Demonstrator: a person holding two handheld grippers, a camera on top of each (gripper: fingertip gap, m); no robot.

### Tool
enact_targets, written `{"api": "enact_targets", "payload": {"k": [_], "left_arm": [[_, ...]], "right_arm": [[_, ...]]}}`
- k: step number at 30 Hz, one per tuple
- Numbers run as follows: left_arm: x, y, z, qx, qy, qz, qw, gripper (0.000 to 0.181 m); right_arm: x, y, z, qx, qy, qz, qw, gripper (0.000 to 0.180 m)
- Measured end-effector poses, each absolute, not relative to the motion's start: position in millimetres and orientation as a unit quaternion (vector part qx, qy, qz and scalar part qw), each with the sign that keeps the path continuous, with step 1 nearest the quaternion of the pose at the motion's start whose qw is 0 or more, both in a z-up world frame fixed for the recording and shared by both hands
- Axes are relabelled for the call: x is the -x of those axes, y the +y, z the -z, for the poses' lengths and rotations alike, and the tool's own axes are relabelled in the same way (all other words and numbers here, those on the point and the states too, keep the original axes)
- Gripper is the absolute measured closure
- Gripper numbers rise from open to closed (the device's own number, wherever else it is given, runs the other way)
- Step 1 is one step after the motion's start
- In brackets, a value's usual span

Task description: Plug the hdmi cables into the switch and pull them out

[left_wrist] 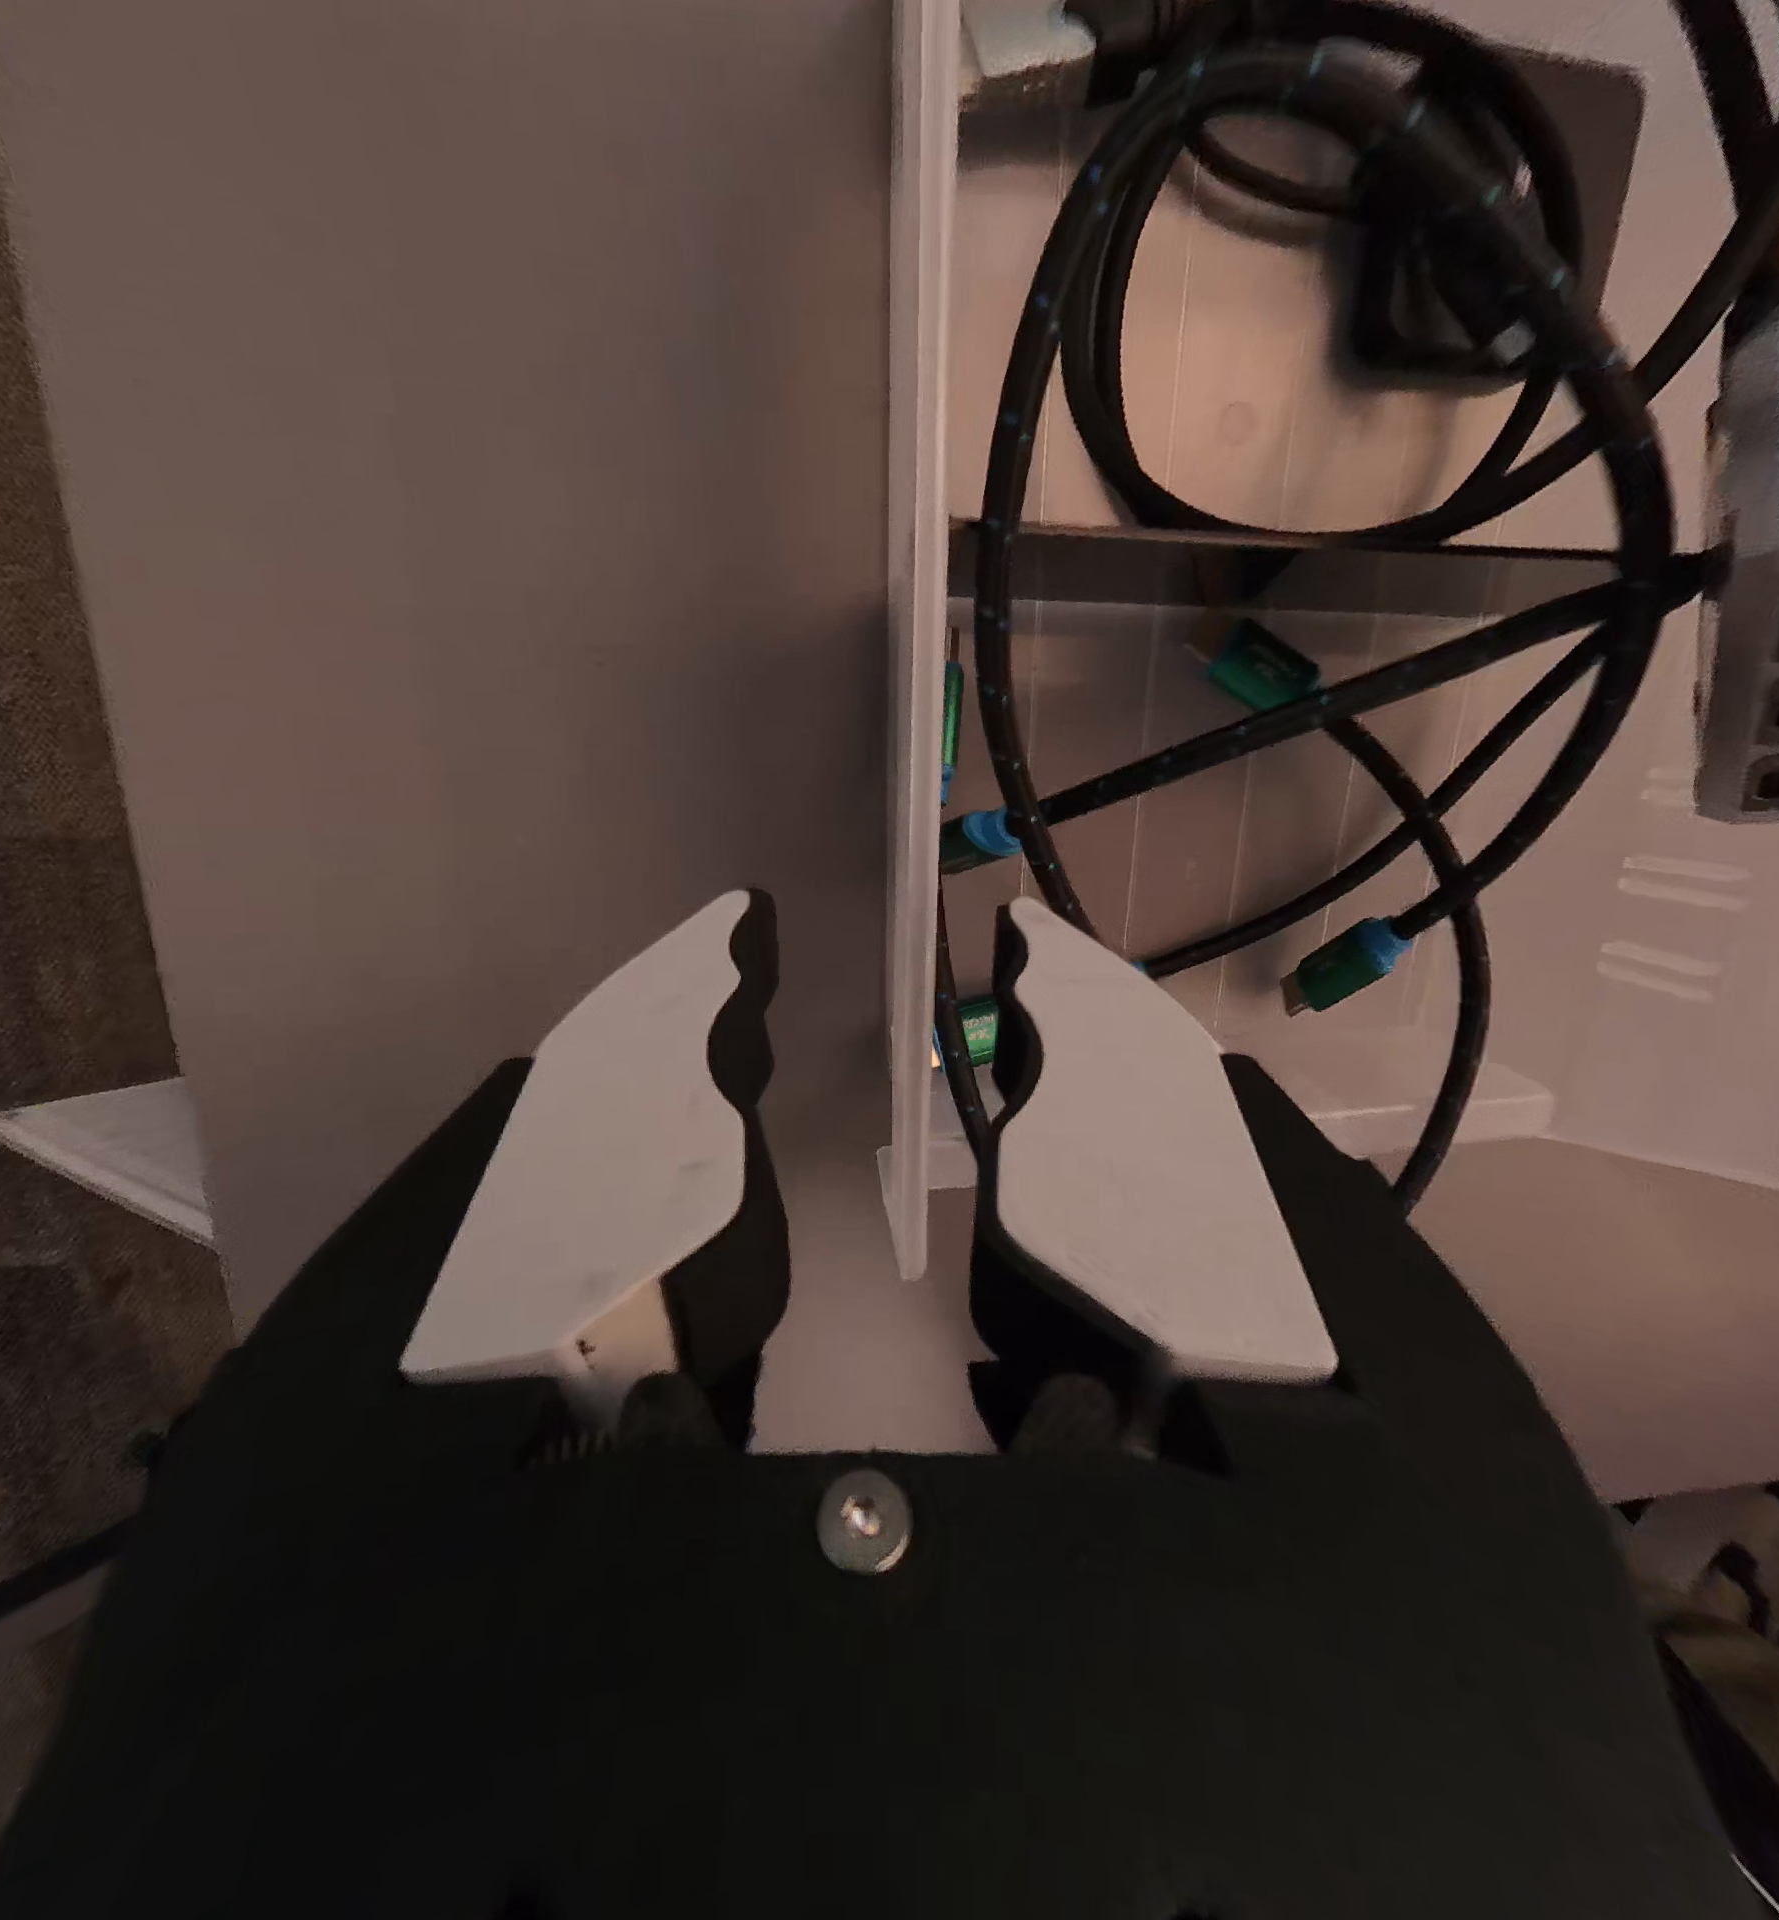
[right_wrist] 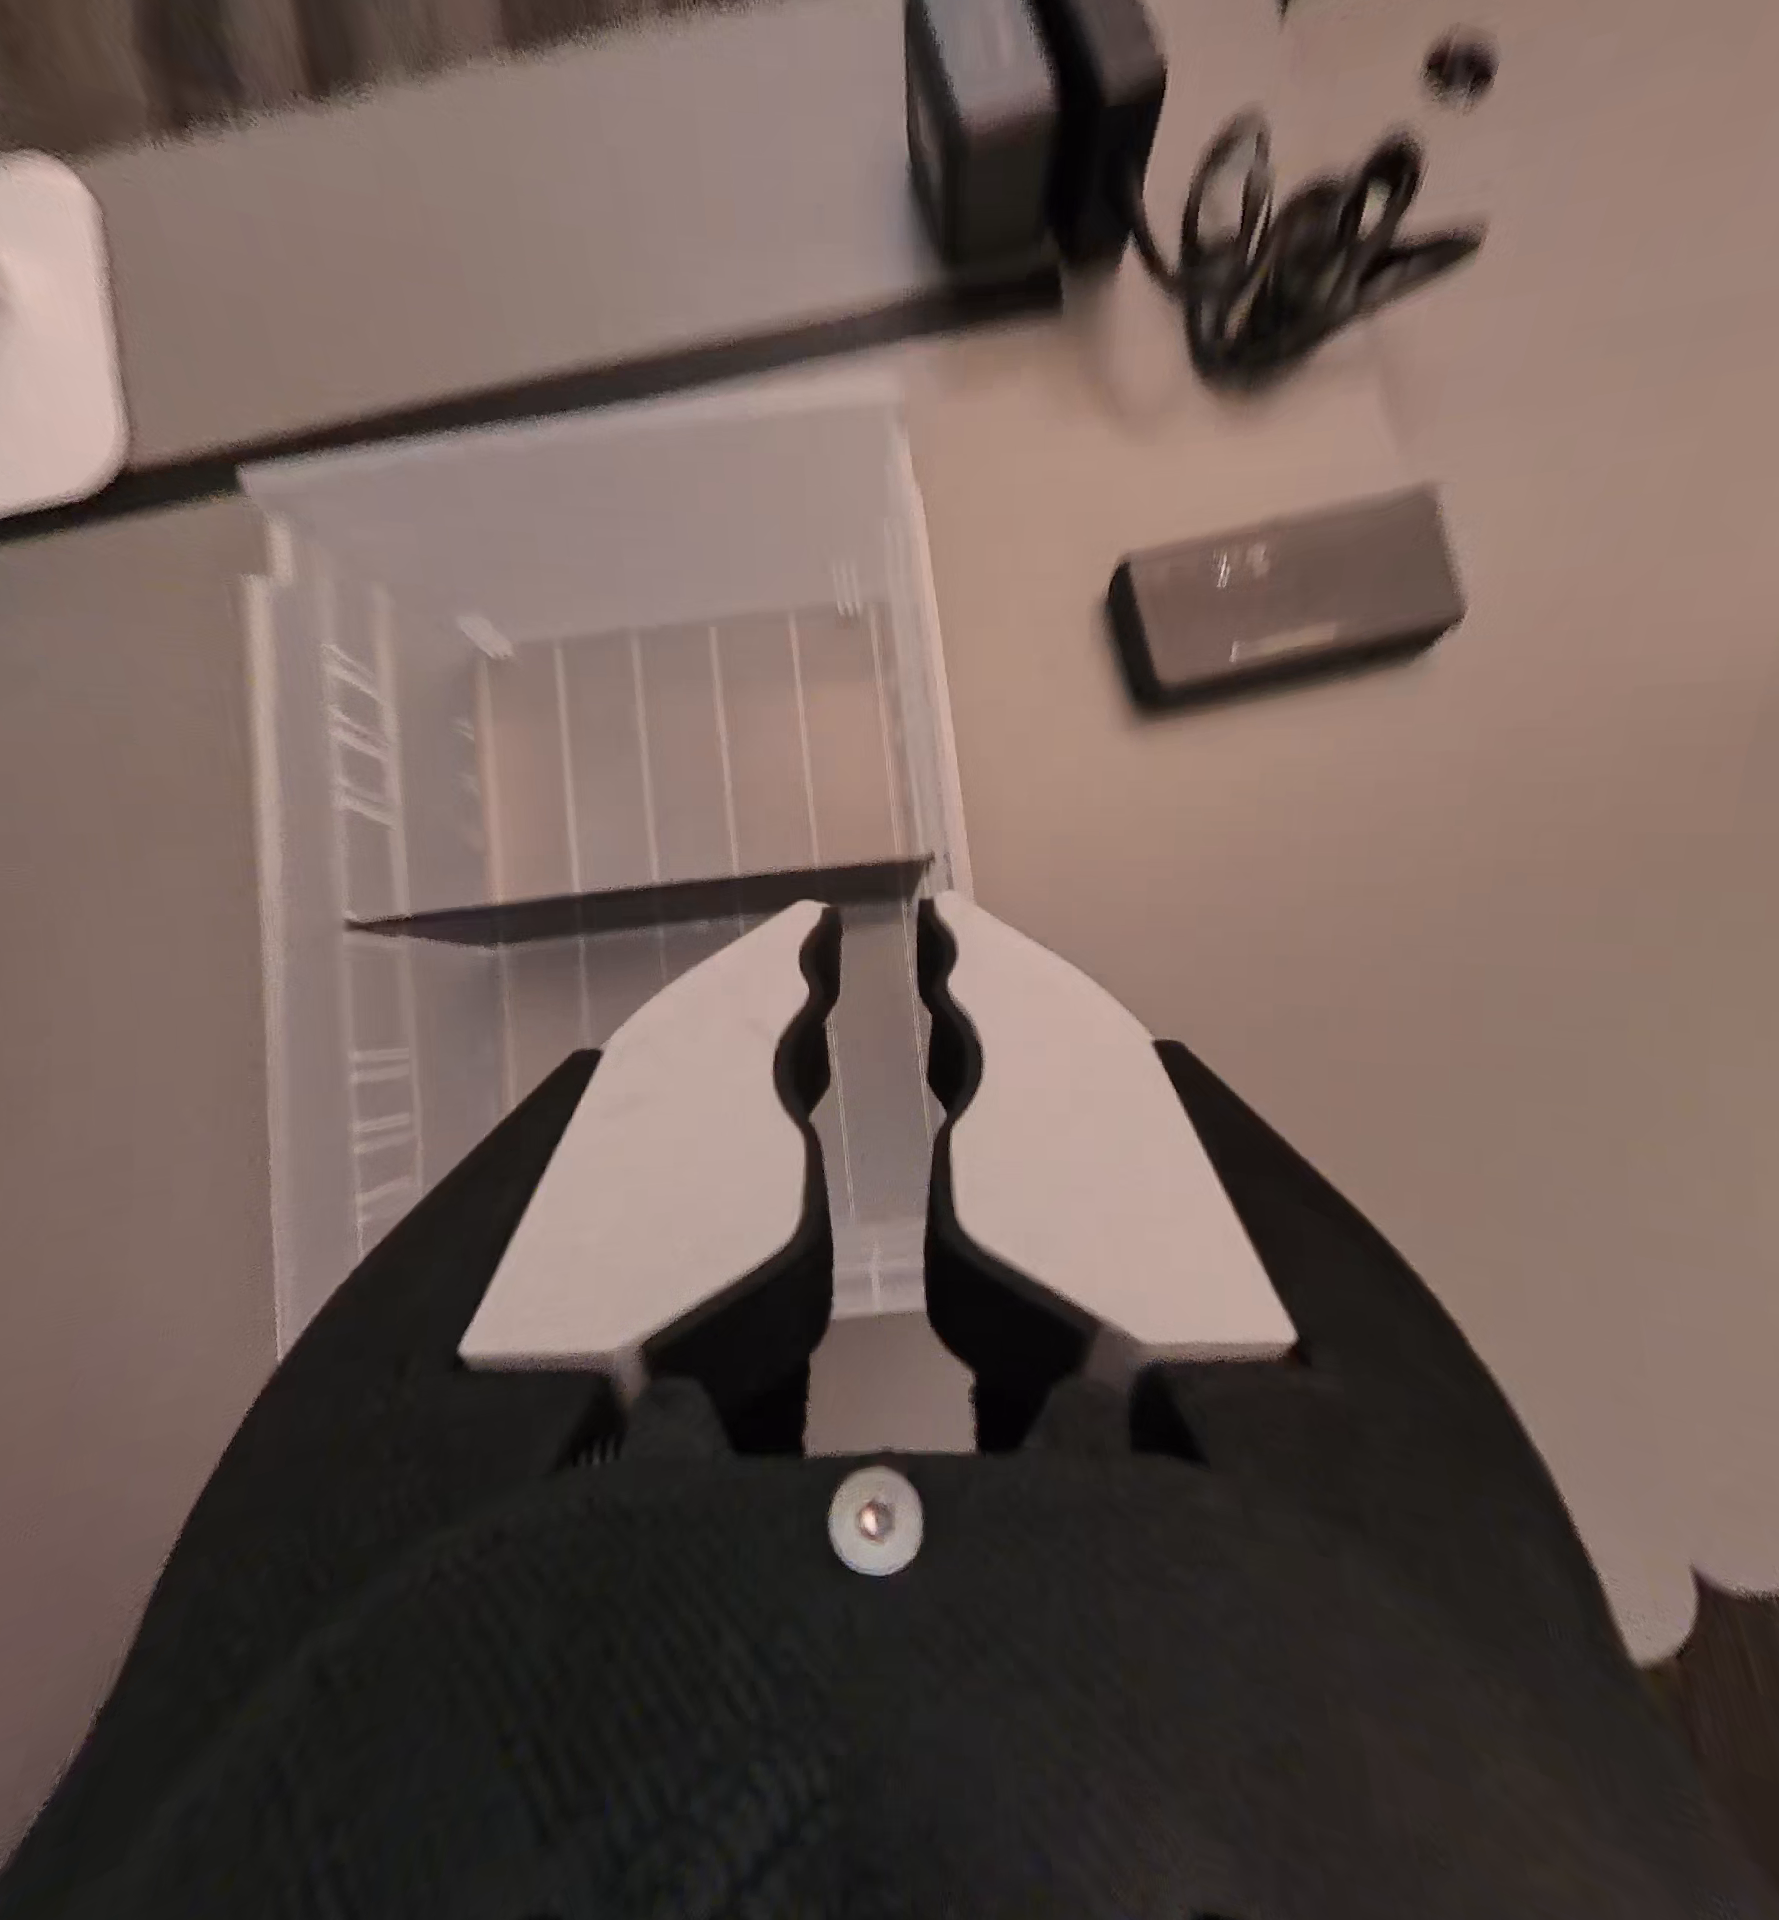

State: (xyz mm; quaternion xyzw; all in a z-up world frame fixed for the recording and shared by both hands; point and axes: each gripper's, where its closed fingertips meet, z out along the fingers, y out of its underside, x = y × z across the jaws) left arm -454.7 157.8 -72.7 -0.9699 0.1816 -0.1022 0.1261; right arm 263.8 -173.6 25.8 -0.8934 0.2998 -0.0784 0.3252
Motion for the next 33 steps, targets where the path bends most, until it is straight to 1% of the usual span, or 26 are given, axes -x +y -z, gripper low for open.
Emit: {"api": "enact_targets", "payload": {"k": [4, 5, 7, 8, 10, 12, 15, 18, 20, 23, 24, 26, 27, 28, 29, 30, 31, 33], "left_arm": [[452.0, 150.0, 89.0, 0.972, 0.192, 0.107, 0.076, 0.164], [448.2, 149.6, 89.3, 0.971, 0.193, 0.119, 0.072, 0.174], [446.9, 150.2, 89.5, 0.972, 0.190, 0.119, 0.071, 0.177], [447.0, 150.3, 89.4, 0.972, 0.191, 0.115, 0.072, 0.177], [447.0, 150.9, 89.2, 0.972, 0.194, 0.110, 0.075, 0.177], [447.2, 153.3, 86.8, 0.972, 0.189, 0.111, 0.084, 0.177], [448.5, 157.9, 84.5, 0.971, 0.189, 0.107, 0.098, 0.177], [449.0, 158.0, 81.5, 0.972, 0.183, 0.105, 0.102, 0.177], [450.2, 160.8, 66.6, 0.970, 0.177, 0.100, 0.135, 0.176], [437.6, 171.8, 22.2, 0.937, 0.218, 0.108, 0.249, 0.170], [428.0, 176.1, 4.3, 0.912, 0.261, 0.102, 0.300, 0.163], [401.3, 184.2, -32.9, 0.825, 0.364, 0.055, 0.428, 0.141], [385.9, 184.4, -46.5, 0.772, 0.407, 0.024, 0.487, 0.128], [370.5, 182.6, -54.8, 0.721, 0.443, -0.005, 0.532, 0.117], [356.6, 180.5, -56.6, 0.685, 0.472, -0.026, 0.555, 0.117], [345.6, 179.8, -52.6, 0.672, 0.492, -0.035, 0.553, 0.110], [336.2, 178.2, -44.6, 0.676, 0.508, -0.030, 0.533, 0.100], [318.5, 168.5, -26.4, 0.681, 0.546, 0.008, 0.488, 0.098]], "right_arm": [[-250.5, -162.7, -87.9, 0.845, 0.244, 0.105, 0.465, 0.165], [-246.2, -160.8, -104.8, 0.826, 0.225, 0.115, 0.504, 0.165], [-235.4, -159.3, -136.2, 0.784, 0.187, 0.133, 0.576, 0.164], [-228.1, -158.6, -149.2, 0.763, 0.161, 0.141, 0.610, 0.161], [-210.8, -157.4, -168.6, 0.714, 0.094, 0.170, 0.673, 0.147], [-194.5, -159.5, -187.9, 0.647, 0.032, 0.224, 0.728, 0.147], [-177.4, -163.3, -209.8, 0.581, -0.002, 0.269, 0.768, 0.146], [-164.4, -157.8, -213.2, 0.573, -0.018, 0.245, 0.781, 0.144], [-161.5, -152.6, -210.7, 0.579, -0.024, 0.236, 0.780, 0.142], [-164.1, -148.1, -206.6, 0.588, -0.027, 0.256, 0.766, 0.141], [-164.3, -146.8, -205.4, 0.591, -0.030, 0.262, 0.763, 0.141], [-164.3, -144.8, -204.1, 0.592, -0.034, 0.270, 0.758, 0.141], [-163.9, -144.0, -203.7, 0.592, -0.037, 0.271, 0.758, 0.141], [-163.4, -143.3, -203.2, 0.592, -0.039, 0.271, 0.758, 0.141], [-163.2, -142.6, -202.3, 0.594, -0.041, 0.271, 0.756, 0.141], [-163.5, -142.1, -201.4, 0.596, -0.042, 0.272, 0.755, 0.141], [-164.1, -142.0, -200.8, 0.596, -0.042, 0.274, 0.753, 0.141], [-165.6, -142.1, -199.7, 0.598, -0.043, 0.277, 0.751, 0.141]]}}
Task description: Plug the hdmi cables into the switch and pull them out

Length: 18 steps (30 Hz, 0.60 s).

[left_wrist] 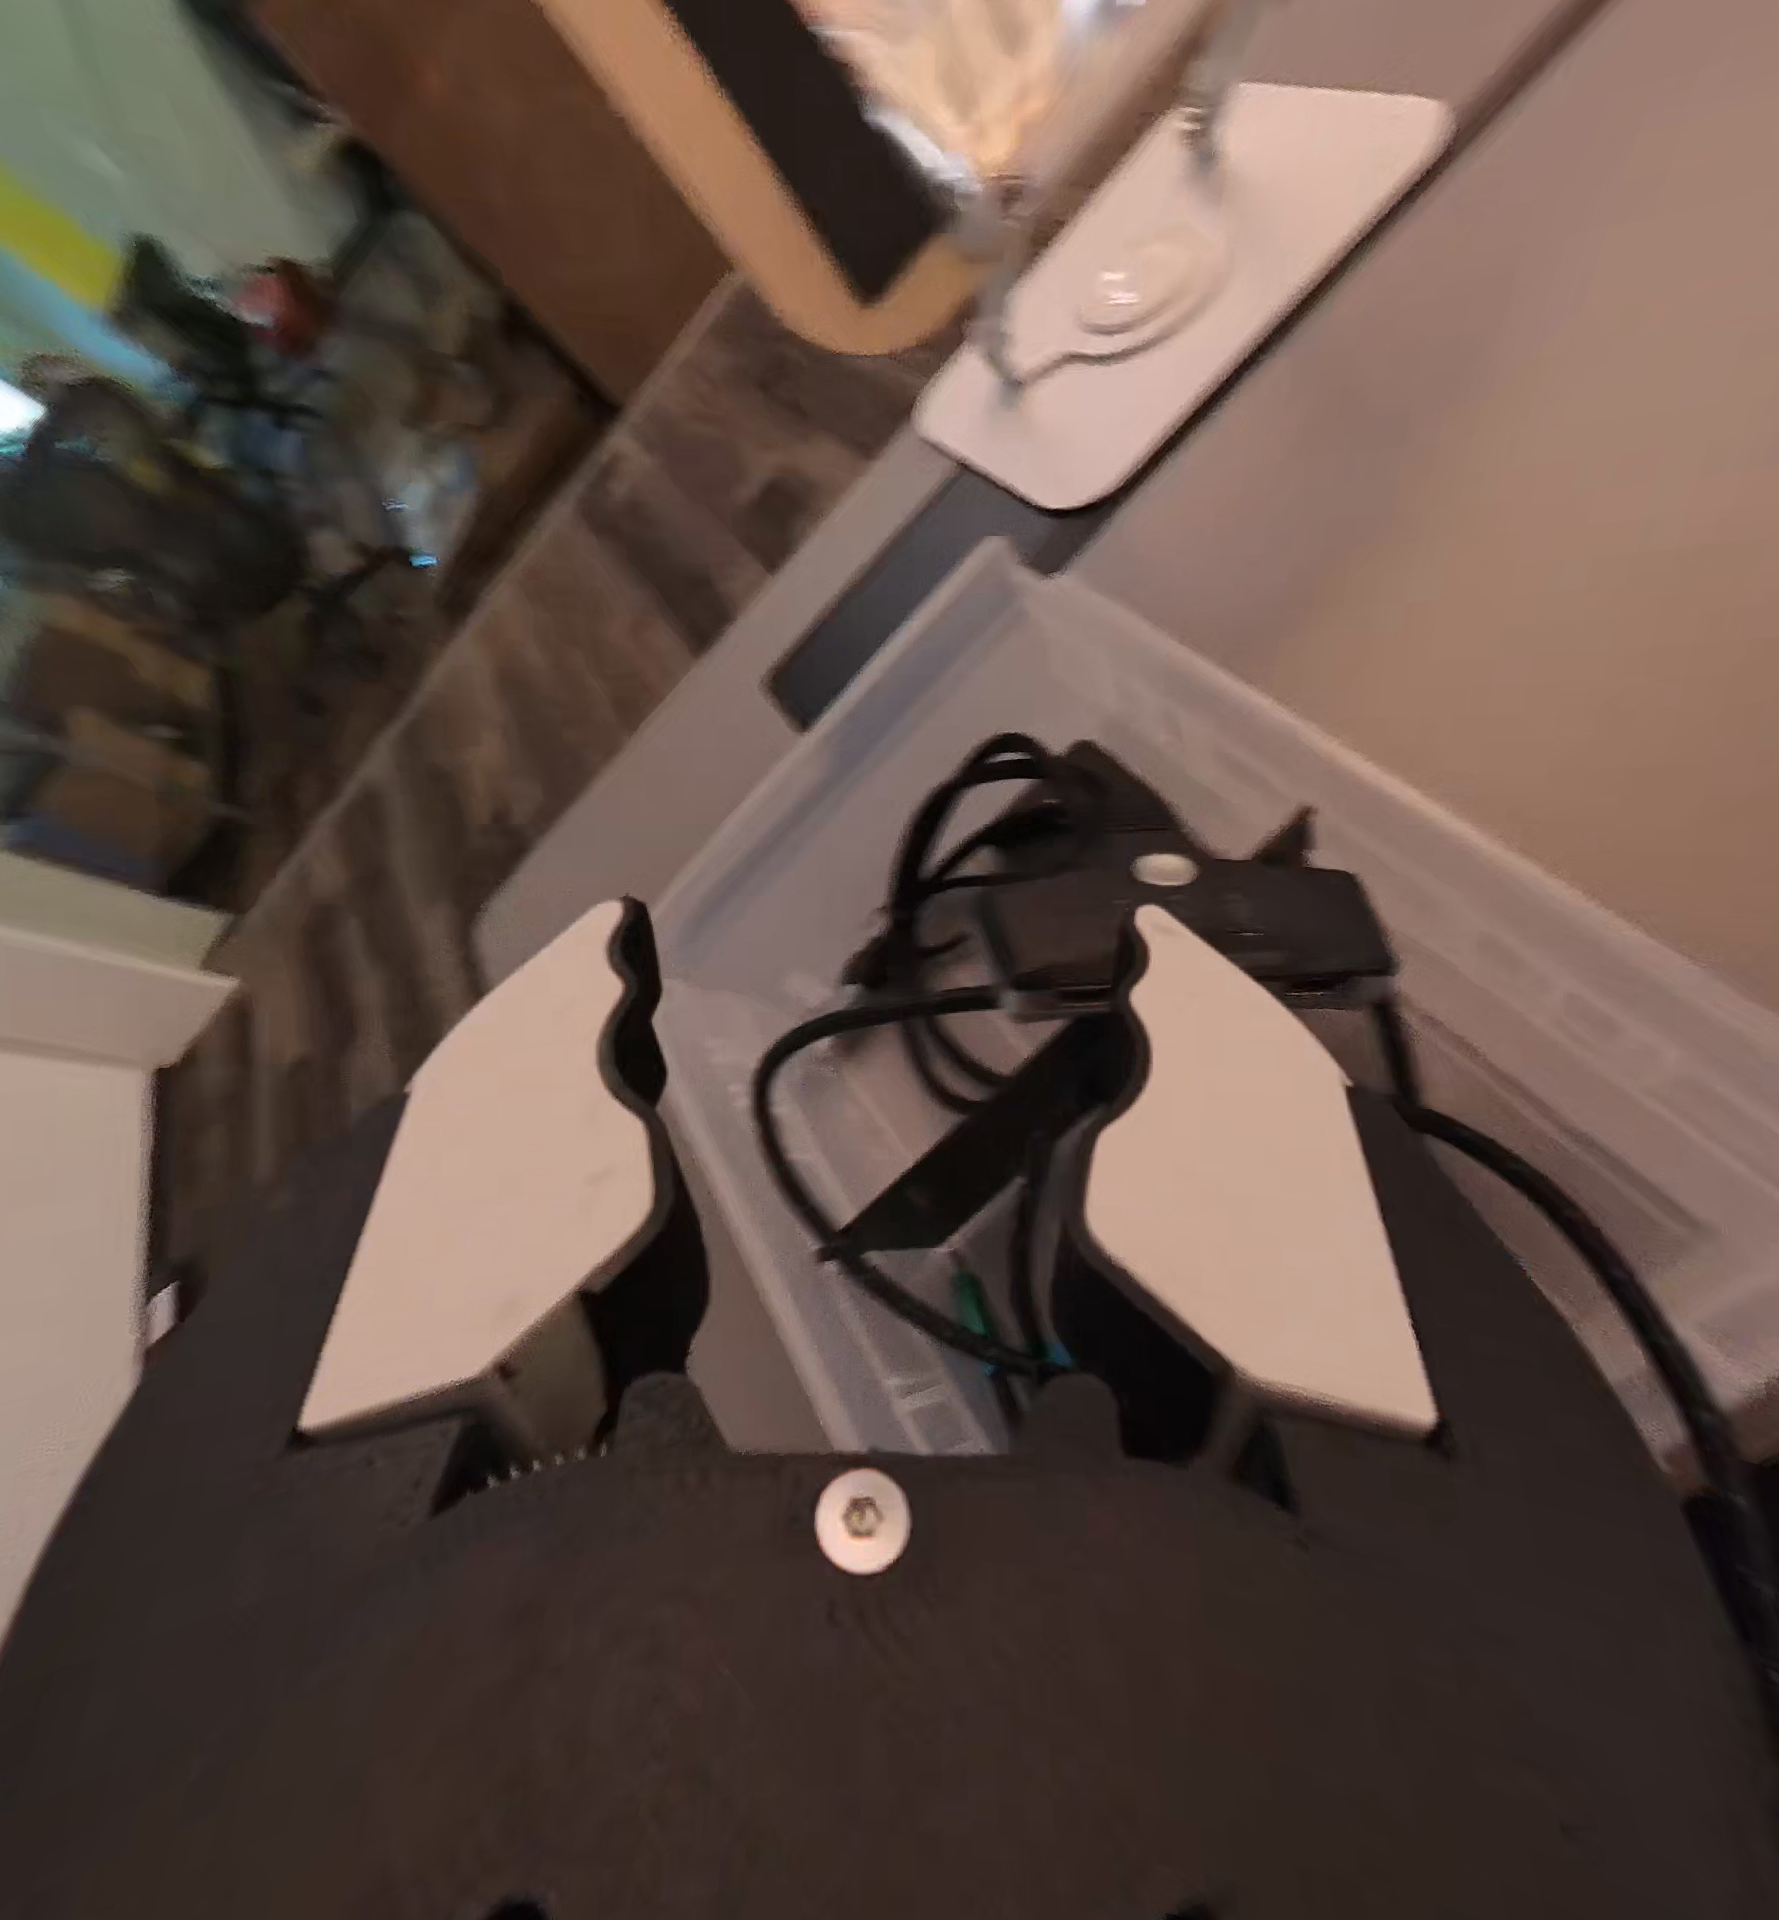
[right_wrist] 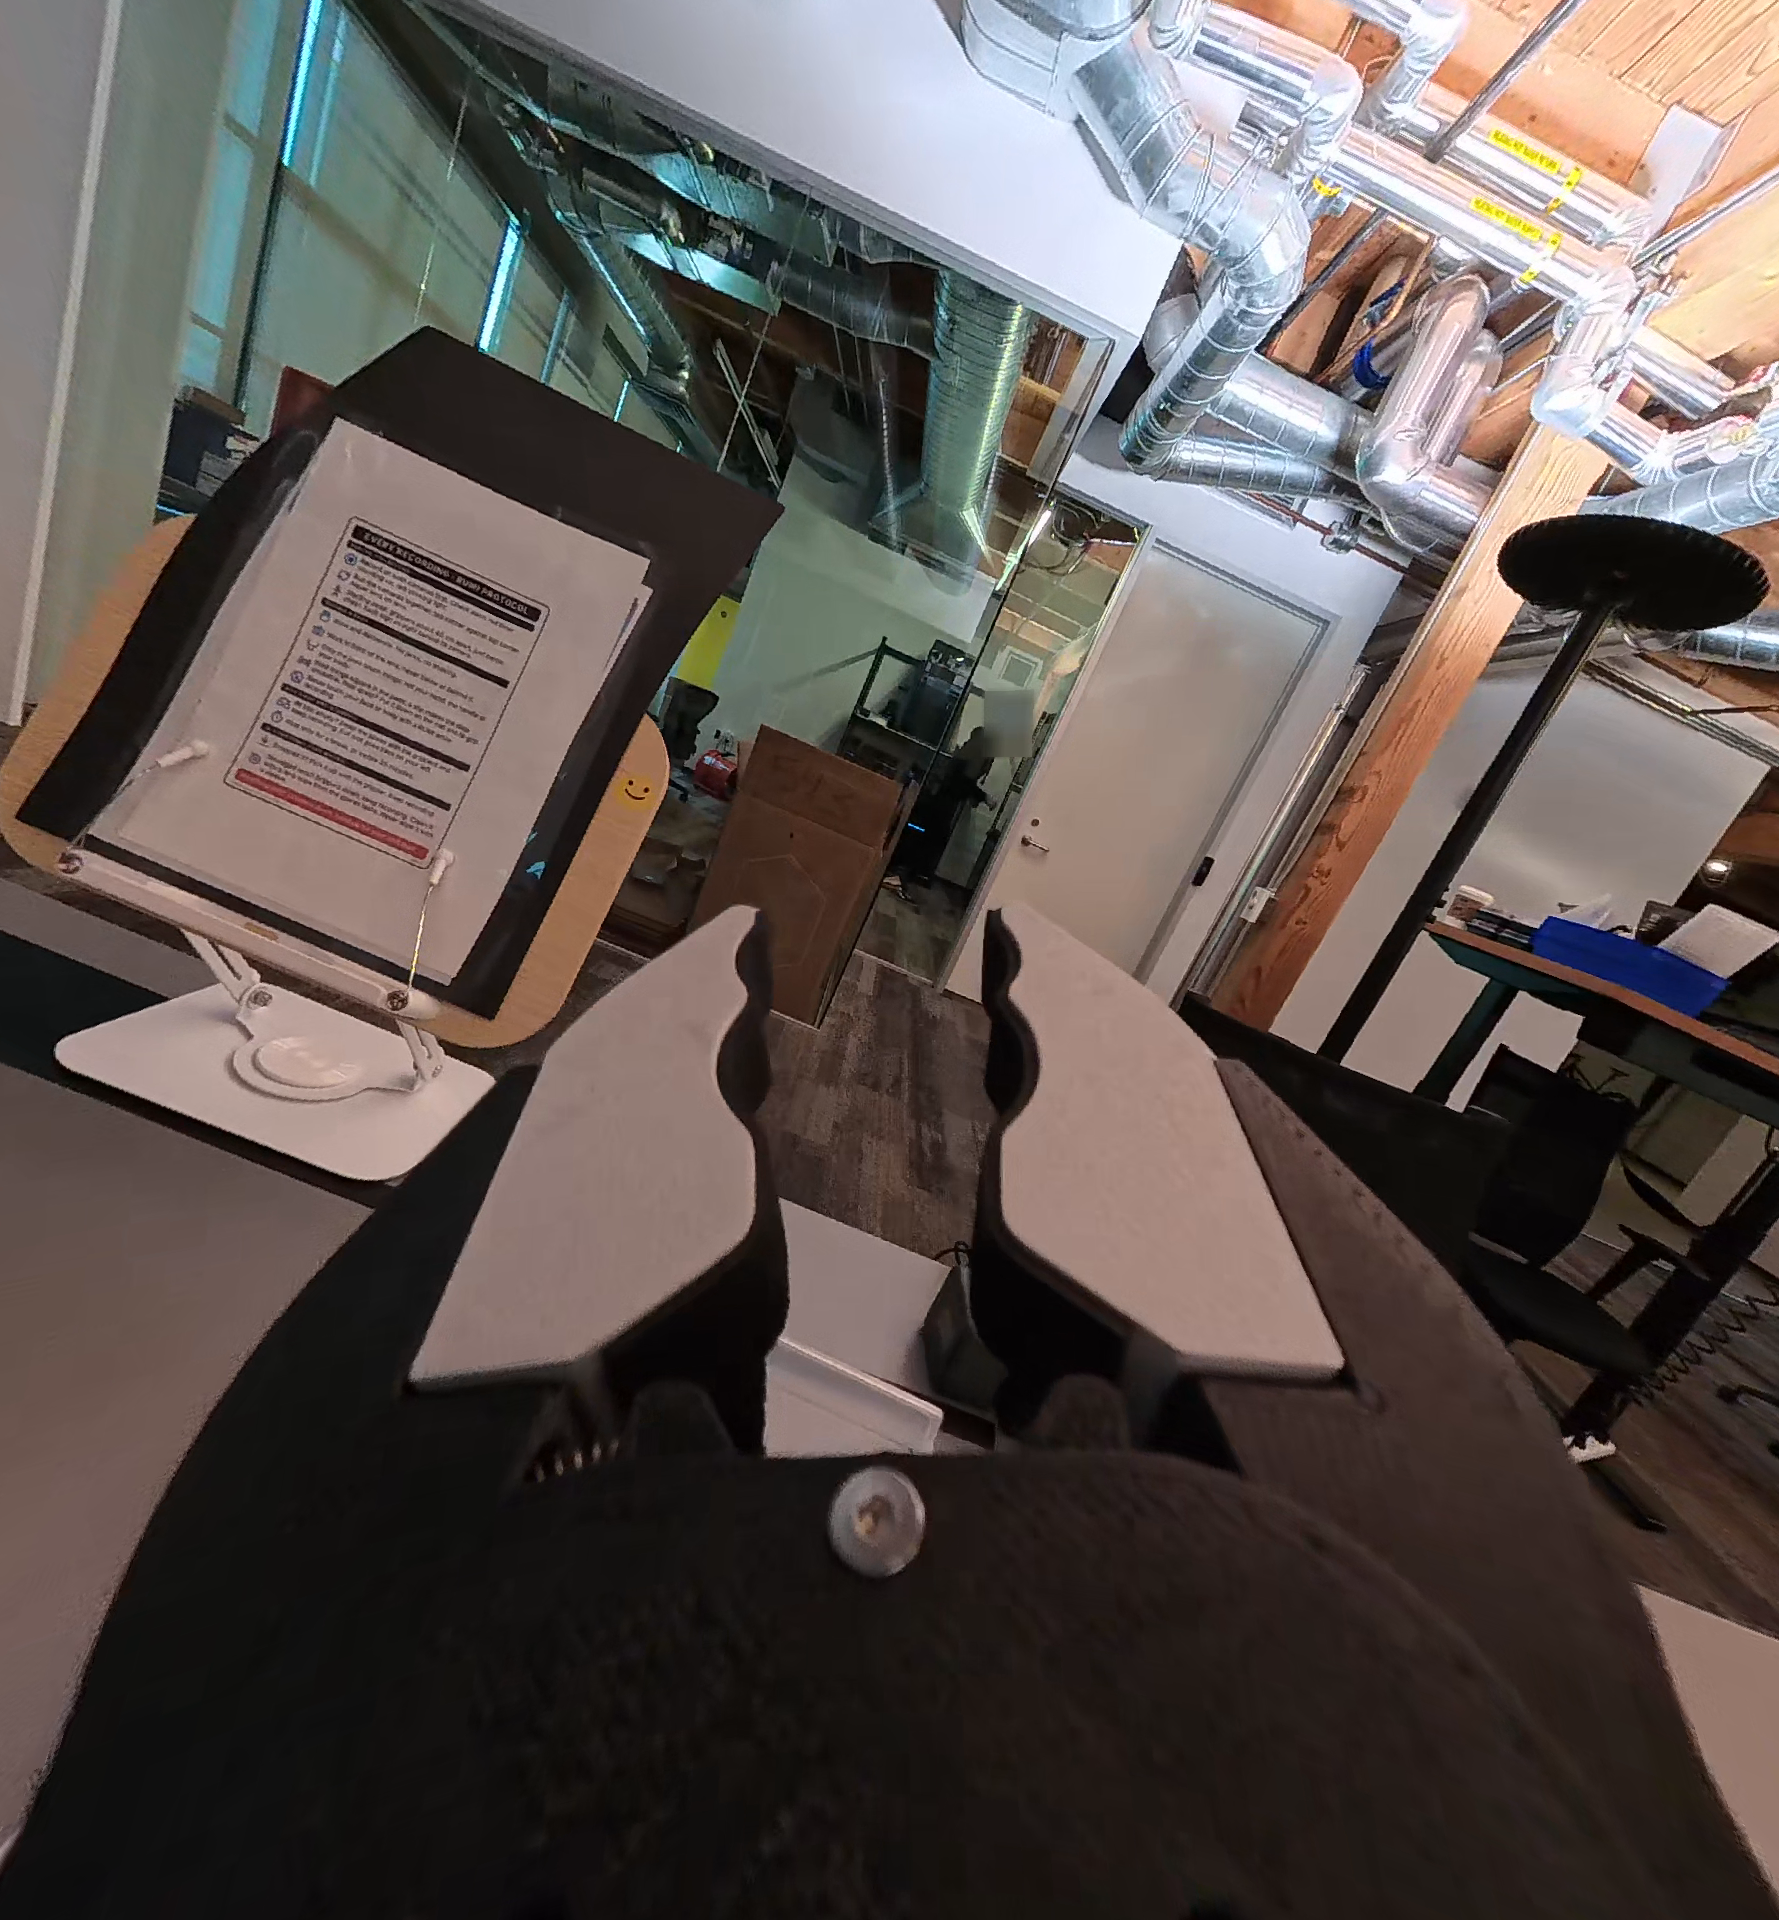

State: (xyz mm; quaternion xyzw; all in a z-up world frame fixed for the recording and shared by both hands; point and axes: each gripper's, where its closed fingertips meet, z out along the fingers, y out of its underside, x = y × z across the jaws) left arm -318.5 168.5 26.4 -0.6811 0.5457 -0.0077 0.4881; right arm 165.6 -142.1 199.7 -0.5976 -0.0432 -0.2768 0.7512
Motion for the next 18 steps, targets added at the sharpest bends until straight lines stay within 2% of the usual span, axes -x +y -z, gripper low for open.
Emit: {"api": "enact_targets", "payload": {"k": [3, 5, 10, 13, 16, 18], "left_arm": [[308.8, 160.3, -4.0, 0.687, 0.578, 0.029, 0.439, 0.093], [300.5, 148.2, 11.6, 0.700, 0.596, 0.071, 0.388, 0.073], [294.2, 143.9, 40.7, 0.696, 0.635, 0.042, 0.333, 0.063], [299.2, 150.7, 50.4, 0.698, 0.639, 0.013, 0.322, 0.070], [308.2, 160.7, 47.9, 0.698, 0.628, -0.002, 0.343, 0.074], [313.3, 165.9, 44.2, 0.694, 0.622, -0.015, 0.362, 0.083]], "right_arm": [[-168.1, -142.2, -198.2, 0.601, -0.043, 0.277, 0.749, 0.141], [-169.0, -142.2, -197.8, 0.601, -0.044, 0.275, 0.749, 0.142], [-170.7, -140.2, -194.7, 0.608, -0.044, 0.273, 0.744, 0.142], [-169.8, -138.5, -192.0, 0.615, -0.050, 0.272, 0.739, 0.142], [-169.8, -137.4, -190.9, 0.616, -0.053, 0.273, 0.737, 0.143], [-170.0, -136.1, -190.1, 0.617, -0.053, 0.271, 0.737, 0.143]]}}
